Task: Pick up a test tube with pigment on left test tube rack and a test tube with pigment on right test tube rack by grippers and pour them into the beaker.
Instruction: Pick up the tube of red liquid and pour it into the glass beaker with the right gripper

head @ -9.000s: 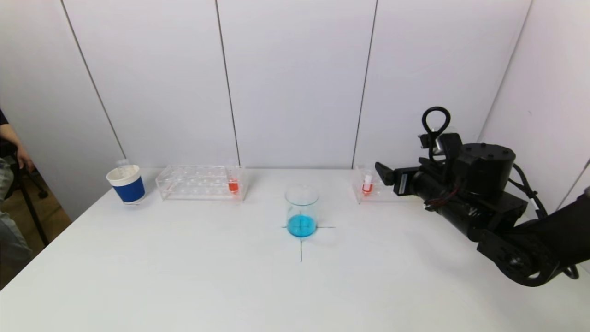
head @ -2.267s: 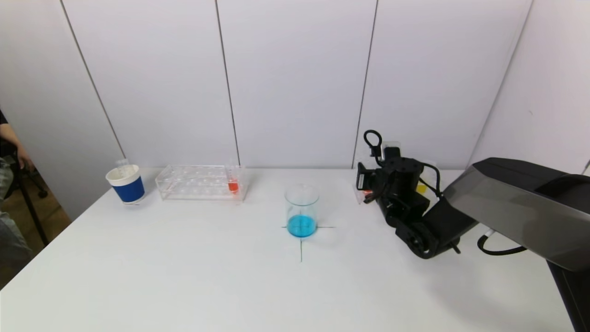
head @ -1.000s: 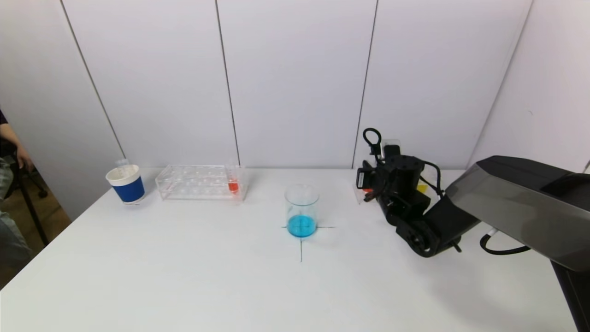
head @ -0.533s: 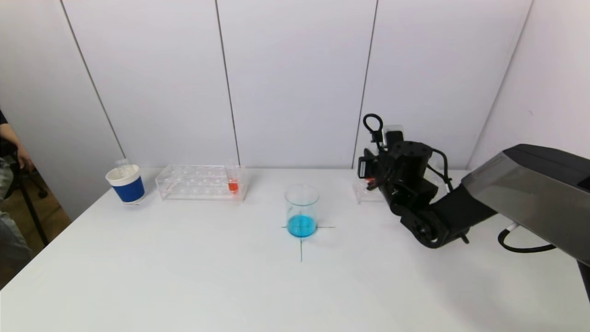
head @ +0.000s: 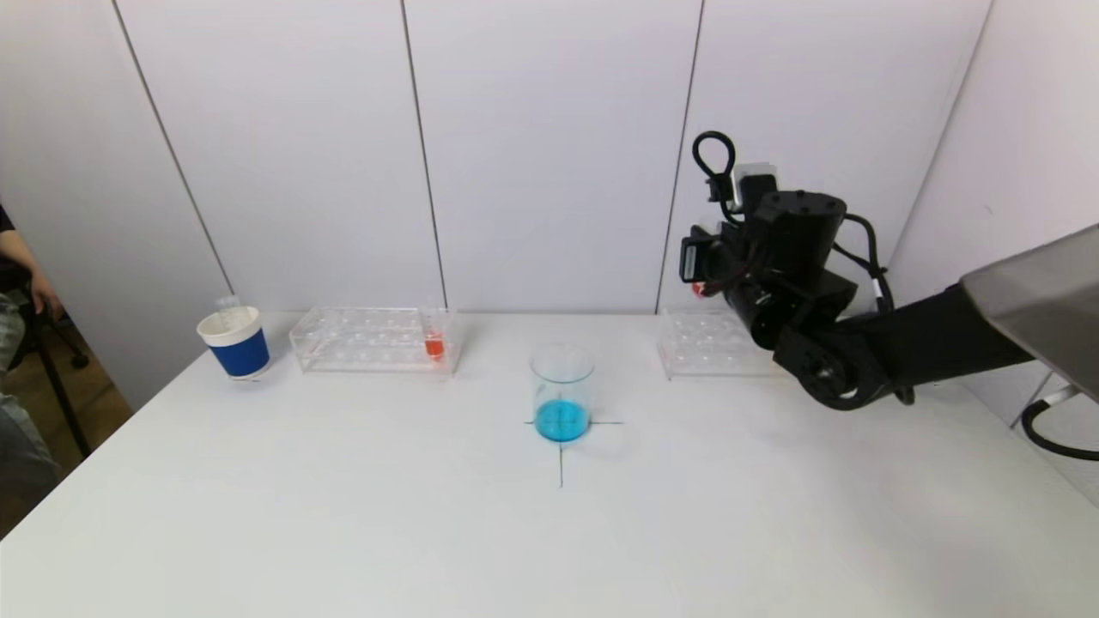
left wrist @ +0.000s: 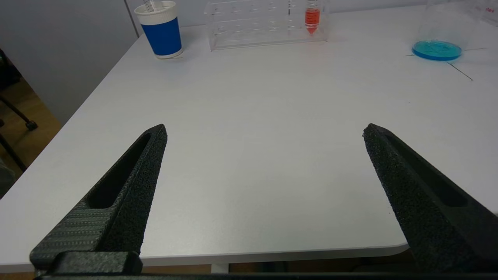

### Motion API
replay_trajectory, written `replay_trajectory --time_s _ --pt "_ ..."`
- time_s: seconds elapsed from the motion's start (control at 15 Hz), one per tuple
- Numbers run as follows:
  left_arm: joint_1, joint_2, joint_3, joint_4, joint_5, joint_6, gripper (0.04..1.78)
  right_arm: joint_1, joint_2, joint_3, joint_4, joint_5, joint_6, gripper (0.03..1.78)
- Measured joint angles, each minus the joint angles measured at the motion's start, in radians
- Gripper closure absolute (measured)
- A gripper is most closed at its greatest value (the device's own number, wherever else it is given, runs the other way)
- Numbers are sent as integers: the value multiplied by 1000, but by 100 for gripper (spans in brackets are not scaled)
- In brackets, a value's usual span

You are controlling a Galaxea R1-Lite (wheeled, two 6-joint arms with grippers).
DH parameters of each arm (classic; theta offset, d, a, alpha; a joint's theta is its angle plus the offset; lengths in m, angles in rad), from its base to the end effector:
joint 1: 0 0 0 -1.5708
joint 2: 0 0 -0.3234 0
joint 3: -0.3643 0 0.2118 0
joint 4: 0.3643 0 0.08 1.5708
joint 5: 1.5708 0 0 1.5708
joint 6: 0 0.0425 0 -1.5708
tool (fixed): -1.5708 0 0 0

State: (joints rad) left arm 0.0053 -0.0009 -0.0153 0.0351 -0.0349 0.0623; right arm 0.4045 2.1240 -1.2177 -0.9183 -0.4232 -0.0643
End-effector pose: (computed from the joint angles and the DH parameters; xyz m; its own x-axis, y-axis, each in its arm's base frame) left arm -0.0043 -0.0015 0.0761 0.9994 -0.0296 -0.0189 0.0307 0.9976 0.0616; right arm 0.4390 0.1690 0.1673 0.9998 -0.0187 0.0109 0.0193 0.9981 -0.0593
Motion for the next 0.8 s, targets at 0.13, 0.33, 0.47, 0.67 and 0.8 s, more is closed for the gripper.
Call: replay_trajectory --time_s 0.13,0.33,0.47,0.67,0.8 --pt "0 0 0 0 0 0 6 0 -42 -48 80 3 -5 136" --pt "-1 0 0 0 0 0 6 0 -100 -148 229 8 -16 136" --pt "-1 0 0 0 0 0 6 0 -127 -226 316 11 -39 136" --pt "-1 0 0 0 0 0 6 4 -149 -324 405 50 -94 136" --pt "-1 0 0 0 0 0 6 13 -157 -369 455 98 -140 136"
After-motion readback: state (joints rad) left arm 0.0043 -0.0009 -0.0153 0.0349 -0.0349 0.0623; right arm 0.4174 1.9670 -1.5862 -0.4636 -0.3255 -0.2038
